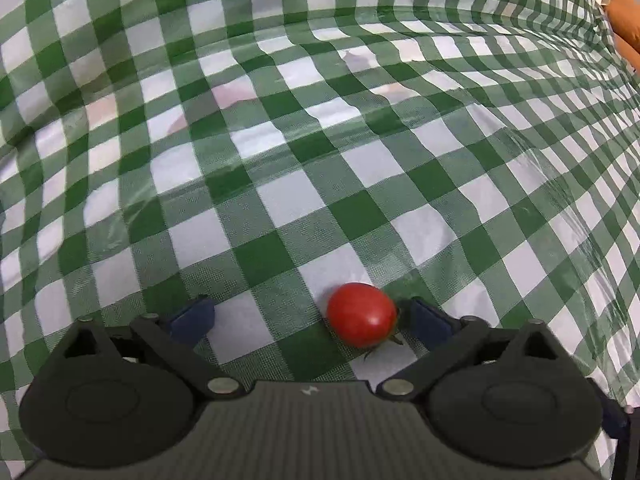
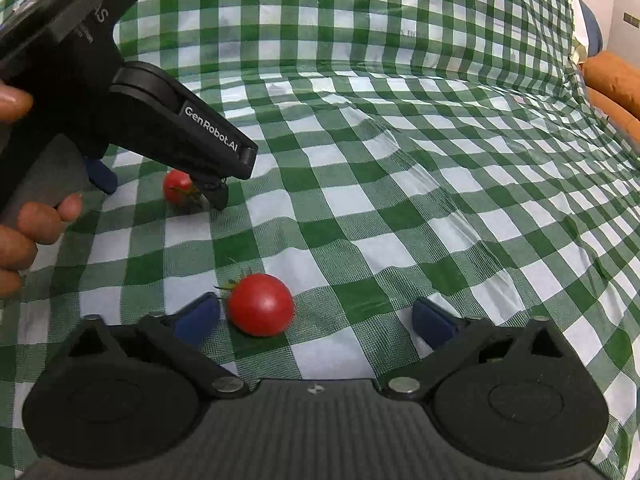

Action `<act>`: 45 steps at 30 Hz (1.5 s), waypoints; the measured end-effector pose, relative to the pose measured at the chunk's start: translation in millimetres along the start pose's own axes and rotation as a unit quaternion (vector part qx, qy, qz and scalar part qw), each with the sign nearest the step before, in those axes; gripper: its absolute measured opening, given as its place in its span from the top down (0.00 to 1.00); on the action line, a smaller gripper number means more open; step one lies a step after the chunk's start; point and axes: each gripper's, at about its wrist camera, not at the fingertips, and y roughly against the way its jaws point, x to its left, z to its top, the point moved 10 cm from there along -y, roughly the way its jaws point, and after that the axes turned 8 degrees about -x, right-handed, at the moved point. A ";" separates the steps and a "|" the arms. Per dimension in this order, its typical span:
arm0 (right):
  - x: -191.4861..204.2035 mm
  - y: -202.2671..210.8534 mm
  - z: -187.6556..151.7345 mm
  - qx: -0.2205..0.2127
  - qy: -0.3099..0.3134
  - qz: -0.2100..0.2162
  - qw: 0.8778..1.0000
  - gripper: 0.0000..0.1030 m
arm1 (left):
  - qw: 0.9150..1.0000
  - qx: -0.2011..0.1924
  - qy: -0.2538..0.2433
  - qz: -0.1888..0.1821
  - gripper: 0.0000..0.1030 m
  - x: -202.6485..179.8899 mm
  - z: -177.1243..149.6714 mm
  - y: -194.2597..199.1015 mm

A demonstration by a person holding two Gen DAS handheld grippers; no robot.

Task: Organize fruits
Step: 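Lower the right tool onto a red cherry tomato while the left grasps the other, then carry both red cherry tomatoes over the pink plate with both tools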

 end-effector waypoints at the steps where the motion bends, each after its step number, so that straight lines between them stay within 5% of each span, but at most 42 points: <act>1: 1.7 2.1 2.7 -0.005 0.003 0.007 1.000 0.48 | 1.000 -0.009 0.003 0.000 0.27 0.1 2.4 4.8; 2: 5.0 4.4 5.1 -0.010 0.009 0.017 1.000 0.70 | 1.000 -0.017 0.006 0.000 0.59 0.9 4.3 10.0; 3: 7.7 6.1 5.3 -0.011 0.014 0.020 1.000 0.70 | 1.000 -0.016 0.012 -0.001 0.63 0.9 5.1 13.8; 12: -8.1 14.6 24.1 -0.046 -0.026 -0.014 0.998 0.70 | 0.998 -0.023 0.048 -0.016 0.63 5.5 -4.9 62.1; 23: -6.7 44.1 25.0 -0.041 -0.039 -0.007 0.998 0.70 | 0.997 -0.024 0.076 0.019 0.63 33.7 -68.1 190.4; 33: 38.0 208.1 30.3 -0.084 0.011 0.104 0.991 0.70 | 0.991 -0.037 0.112 0.062 0.63 78.2 -151.8 325.0; 45: 117.9 396.3 -0.7 -0.086 0.084 0.264 0.957 0.70 | 0.980 -0.060 0.163 0.092 0.63 114.7 -291.0 472.5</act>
